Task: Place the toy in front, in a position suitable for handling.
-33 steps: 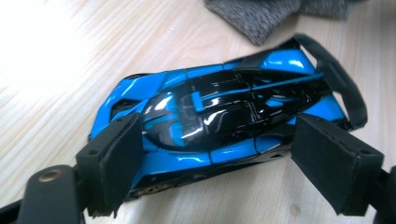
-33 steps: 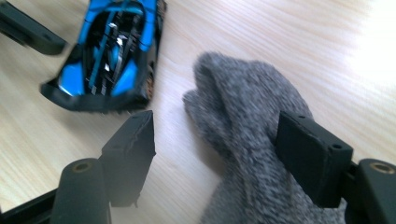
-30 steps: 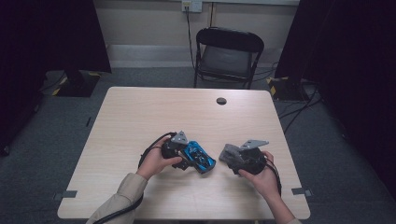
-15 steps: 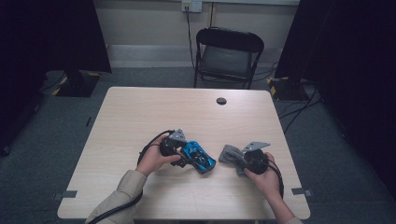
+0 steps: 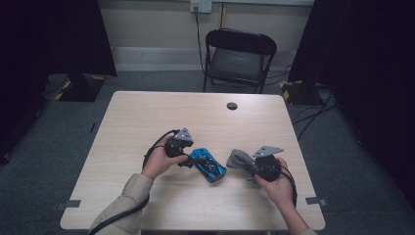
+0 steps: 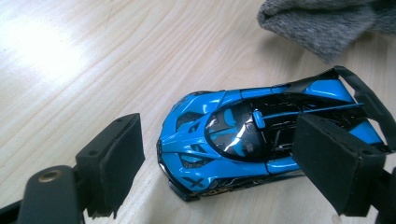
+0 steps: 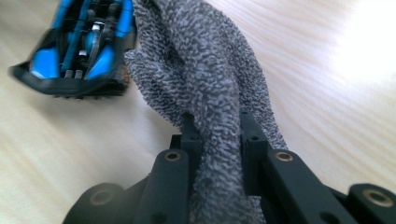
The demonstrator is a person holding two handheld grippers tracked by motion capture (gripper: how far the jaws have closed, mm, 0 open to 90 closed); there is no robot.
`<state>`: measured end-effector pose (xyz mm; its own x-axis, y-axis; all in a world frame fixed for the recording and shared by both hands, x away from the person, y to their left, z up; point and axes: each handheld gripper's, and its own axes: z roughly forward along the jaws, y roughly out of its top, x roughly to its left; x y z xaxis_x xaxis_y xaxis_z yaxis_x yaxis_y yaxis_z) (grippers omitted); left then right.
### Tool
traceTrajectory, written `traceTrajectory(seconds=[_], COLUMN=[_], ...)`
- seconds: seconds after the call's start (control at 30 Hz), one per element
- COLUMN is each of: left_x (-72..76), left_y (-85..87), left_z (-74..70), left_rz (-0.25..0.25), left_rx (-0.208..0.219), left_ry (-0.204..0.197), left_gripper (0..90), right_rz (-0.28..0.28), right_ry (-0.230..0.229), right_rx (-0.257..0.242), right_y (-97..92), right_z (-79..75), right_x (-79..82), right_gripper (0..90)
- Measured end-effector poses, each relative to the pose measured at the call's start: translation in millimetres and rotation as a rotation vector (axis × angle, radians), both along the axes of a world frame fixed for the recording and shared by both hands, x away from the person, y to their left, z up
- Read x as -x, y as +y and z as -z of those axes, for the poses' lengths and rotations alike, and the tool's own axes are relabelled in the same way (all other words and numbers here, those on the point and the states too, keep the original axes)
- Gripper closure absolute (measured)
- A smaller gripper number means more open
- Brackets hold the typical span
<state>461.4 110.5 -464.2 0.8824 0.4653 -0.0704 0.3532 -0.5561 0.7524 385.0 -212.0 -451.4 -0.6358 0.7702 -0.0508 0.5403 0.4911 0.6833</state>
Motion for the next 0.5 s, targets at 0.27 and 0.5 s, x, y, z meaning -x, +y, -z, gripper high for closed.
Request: traceTrajectory(seconds=[0.27, 0.5], left_x=[-14.1, -14.9], left_y=[-12.5, -13.6], left_z=[4.1, 6.1], left_rz=[0.000, -0.027], left_rx=[-0.027, 0.009], left_ry=[-0.001, 0.020], left_gripper=[16.9, 17.7], right_rz=[-0.014, -0.114], right_ry=[0.042, 0.007], right_rx=[0.009, -0.066], right_y=[-5.7, -13.7], right_z=[10.3, -13.2], right_x=[5.9, 27.9], right_gripper=[76.7, 76.8])
